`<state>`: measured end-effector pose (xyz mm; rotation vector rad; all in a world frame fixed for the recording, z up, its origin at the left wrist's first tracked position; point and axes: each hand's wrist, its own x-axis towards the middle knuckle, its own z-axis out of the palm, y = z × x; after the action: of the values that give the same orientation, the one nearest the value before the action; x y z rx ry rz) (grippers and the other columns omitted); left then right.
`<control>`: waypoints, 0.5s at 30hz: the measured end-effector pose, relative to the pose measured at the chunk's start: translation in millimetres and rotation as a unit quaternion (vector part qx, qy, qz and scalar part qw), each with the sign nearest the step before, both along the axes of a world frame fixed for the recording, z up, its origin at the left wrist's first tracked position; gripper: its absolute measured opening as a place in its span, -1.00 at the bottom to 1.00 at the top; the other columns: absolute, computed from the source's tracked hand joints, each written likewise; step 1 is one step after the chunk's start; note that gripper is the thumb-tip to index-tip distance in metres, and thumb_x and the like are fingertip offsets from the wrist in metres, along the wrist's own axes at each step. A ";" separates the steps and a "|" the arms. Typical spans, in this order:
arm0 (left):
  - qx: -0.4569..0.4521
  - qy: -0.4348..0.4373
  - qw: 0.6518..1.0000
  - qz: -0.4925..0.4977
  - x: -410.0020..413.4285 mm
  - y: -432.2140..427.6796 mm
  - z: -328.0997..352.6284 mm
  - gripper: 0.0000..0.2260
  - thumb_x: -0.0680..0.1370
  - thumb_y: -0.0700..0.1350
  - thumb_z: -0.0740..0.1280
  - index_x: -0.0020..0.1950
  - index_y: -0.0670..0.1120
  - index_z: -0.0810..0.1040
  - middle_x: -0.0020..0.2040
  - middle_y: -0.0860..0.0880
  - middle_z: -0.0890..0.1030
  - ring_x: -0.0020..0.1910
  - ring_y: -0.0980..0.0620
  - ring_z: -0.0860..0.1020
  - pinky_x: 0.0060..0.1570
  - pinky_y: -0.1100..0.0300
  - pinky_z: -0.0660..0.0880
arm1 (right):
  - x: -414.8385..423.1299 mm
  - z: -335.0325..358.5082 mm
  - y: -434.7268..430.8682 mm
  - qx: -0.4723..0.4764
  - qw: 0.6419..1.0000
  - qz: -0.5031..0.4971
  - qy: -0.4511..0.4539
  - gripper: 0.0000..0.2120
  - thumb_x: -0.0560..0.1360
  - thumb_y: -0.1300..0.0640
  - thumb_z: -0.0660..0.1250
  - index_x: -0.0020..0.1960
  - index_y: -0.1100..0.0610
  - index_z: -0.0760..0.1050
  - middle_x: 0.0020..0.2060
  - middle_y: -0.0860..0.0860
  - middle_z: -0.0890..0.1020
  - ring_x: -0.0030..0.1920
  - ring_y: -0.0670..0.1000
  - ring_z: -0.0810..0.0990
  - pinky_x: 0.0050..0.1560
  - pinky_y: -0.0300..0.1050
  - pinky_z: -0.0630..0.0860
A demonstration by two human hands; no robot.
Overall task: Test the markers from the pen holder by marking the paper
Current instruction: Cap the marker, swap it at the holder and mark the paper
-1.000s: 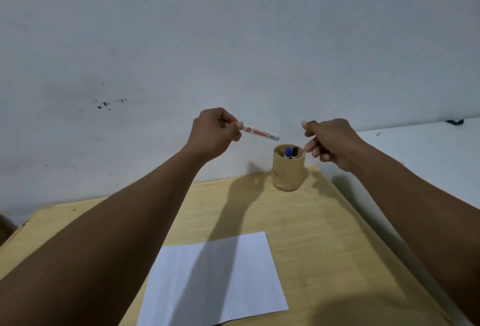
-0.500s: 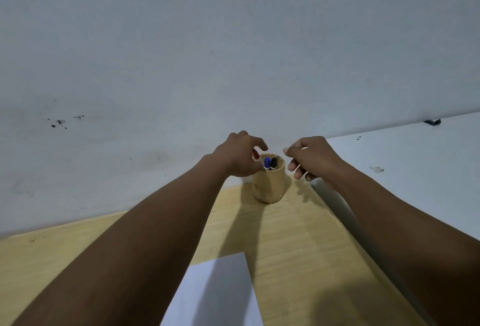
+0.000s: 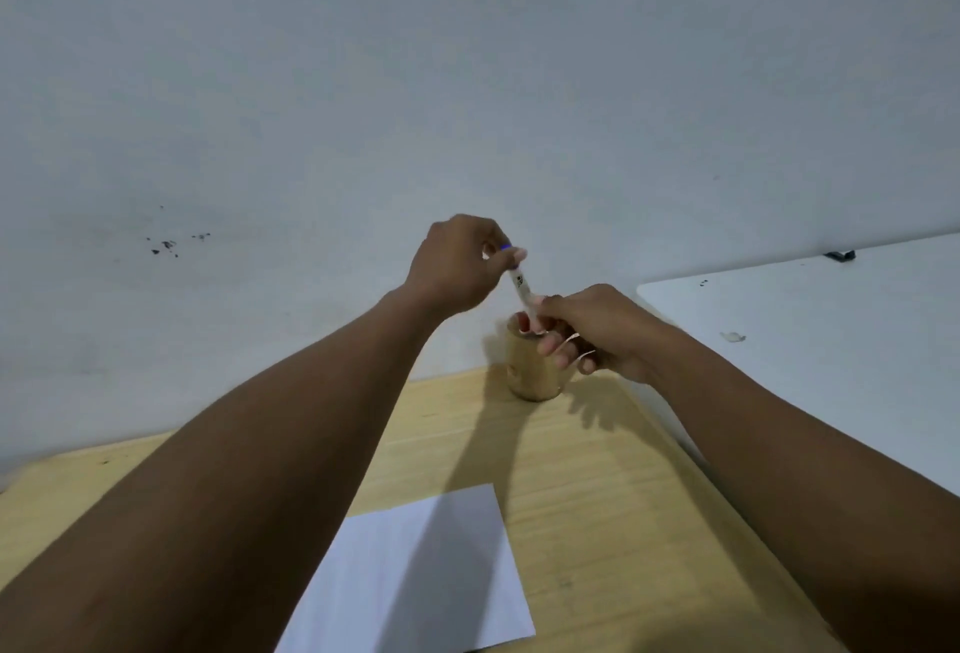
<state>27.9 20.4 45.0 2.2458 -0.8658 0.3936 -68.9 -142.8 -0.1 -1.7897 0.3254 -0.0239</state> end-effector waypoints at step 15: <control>-0.134 0.187 0.970 0.077 -60.9 220.2 -19.8 -0.63 0.62 0.07 0.37 -0.15 -0.24 0.62 -0.21 -0.15 0.63 -0.23 0.01 0.56 -0.17 0.14 0.45 | 19.9 -17.9 228.0 0.456 0.887 0.031 -0.061 -0.75 0.59 -0.03 0.42 -0.12 0.13 0.54 -0.52 0.00 0.56 -0.63 -0.10 0.36 -0.62 -0.28 0.17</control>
<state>-33.0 240.6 25.1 2.0461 -0.4157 0.1363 -49.0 85.3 -18.0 -0.8511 0.1414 0.0549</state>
